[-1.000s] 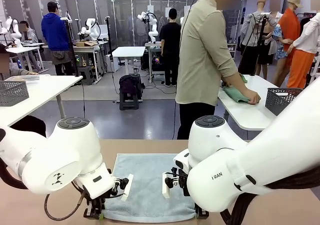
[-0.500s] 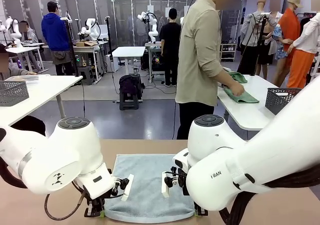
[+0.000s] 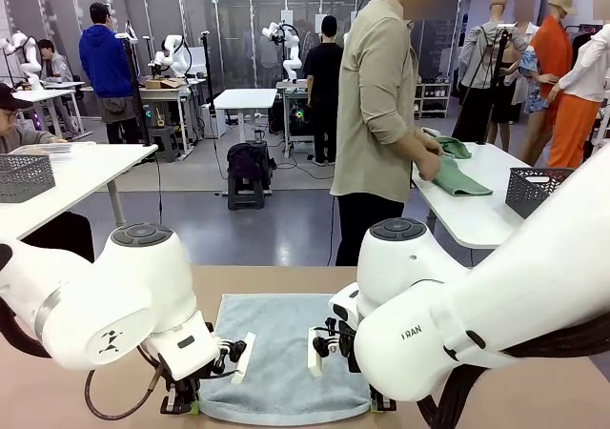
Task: Fold the towels and place them in the basket.
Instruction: When a person lays out a Towel with hook on the table, fold it in half twice.
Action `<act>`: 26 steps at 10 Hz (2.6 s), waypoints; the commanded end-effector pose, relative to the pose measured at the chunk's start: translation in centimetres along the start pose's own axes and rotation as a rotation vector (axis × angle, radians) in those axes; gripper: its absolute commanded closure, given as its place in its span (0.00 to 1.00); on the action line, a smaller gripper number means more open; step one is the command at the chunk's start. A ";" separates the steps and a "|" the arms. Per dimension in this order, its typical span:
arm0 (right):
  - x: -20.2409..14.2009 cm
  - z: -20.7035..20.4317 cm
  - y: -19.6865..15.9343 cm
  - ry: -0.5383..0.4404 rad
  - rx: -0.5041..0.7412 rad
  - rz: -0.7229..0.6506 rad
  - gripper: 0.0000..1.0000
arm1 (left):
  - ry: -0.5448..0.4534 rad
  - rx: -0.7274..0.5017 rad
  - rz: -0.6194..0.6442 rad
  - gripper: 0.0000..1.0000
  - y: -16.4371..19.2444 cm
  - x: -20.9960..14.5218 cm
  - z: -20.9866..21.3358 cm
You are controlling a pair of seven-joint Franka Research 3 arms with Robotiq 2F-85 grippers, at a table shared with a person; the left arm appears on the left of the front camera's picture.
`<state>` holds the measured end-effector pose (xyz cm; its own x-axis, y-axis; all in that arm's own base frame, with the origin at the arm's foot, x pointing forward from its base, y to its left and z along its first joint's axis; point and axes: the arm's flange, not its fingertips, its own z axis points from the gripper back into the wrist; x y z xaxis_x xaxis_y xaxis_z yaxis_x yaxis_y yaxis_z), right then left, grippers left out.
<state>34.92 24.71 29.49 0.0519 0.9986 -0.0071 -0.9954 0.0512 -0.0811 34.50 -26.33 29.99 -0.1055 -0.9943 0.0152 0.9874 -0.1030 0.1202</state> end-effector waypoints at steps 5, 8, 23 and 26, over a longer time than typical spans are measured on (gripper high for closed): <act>-0.8 4.1 -1.2 -0.021 -0.006 0.018 0.95 | 0.012 0.032 0.033 0.92 1.8 -0.5 4.8; -1.3 7.0 -3.1 -0.030 -0.025 0.033 0.95 | 0.033 0.061 0.043 0.92 4.5 -1.6 7.6; -1.4 15.6 -7.8 -0.061 -0.118 0.010 0.95 | 0.025 0.080 0.092 0.92 12.1 -1.8 13.3; -1.1 15.5 -7.9 -0.060 -0.116 0.014 0.95 | 0.022 0.080 0.087 0.92 12.3 -1.4 13.3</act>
<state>41.48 23.41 45.60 0.0295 0.9983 0.0502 -0.9798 0.0388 -0.1961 45.20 -25.86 44.63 -0.0172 -0.9998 0.0069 0.9799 -0.0155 0.1987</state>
